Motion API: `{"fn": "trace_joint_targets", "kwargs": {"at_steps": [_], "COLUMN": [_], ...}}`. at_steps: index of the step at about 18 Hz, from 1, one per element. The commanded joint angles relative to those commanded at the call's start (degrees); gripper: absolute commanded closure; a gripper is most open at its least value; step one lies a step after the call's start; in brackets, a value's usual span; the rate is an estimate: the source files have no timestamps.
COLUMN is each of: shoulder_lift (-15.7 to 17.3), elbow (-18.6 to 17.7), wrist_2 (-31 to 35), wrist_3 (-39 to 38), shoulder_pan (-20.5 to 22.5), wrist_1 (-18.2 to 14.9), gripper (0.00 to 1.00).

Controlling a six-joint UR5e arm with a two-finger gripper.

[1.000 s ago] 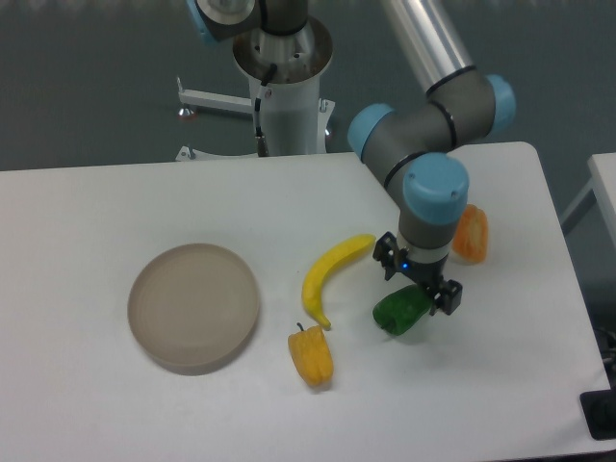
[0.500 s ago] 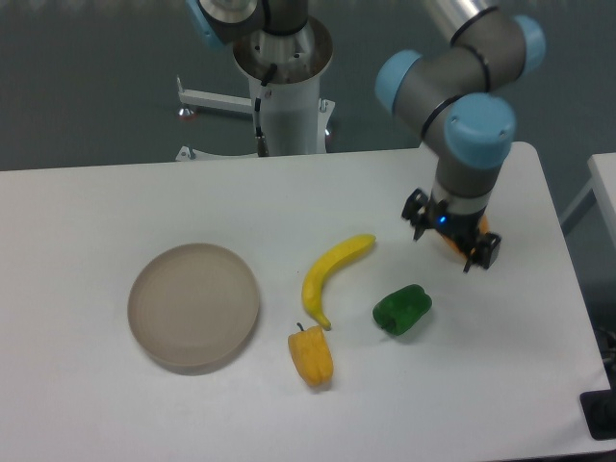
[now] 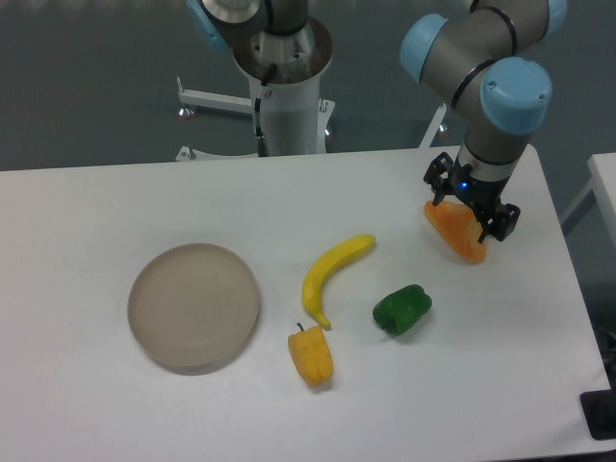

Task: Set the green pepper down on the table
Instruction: 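Move the gripper to the orange pepper and grasp it, lifting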

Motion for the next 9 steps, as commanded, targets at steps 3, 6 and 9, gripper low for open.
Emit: {"fn": "trace_joint_targets", "kwargs": {"at_steps": [3, 6, 9], "shoulder_lift": [-0.26, -0.35, -0.44], "elbow": [0.0, 0.0, 0.0], "wrist_2": [-0.97, -0.88, -0.88], "wrist_3": [0.0, 0.09, 0.09], "shoulder_pan": [0.0, 0.0, -0.09], "wrist_1": [0.35, 0.35, 0.35], "gripper": [0.0, 0.0, 0.0]}}
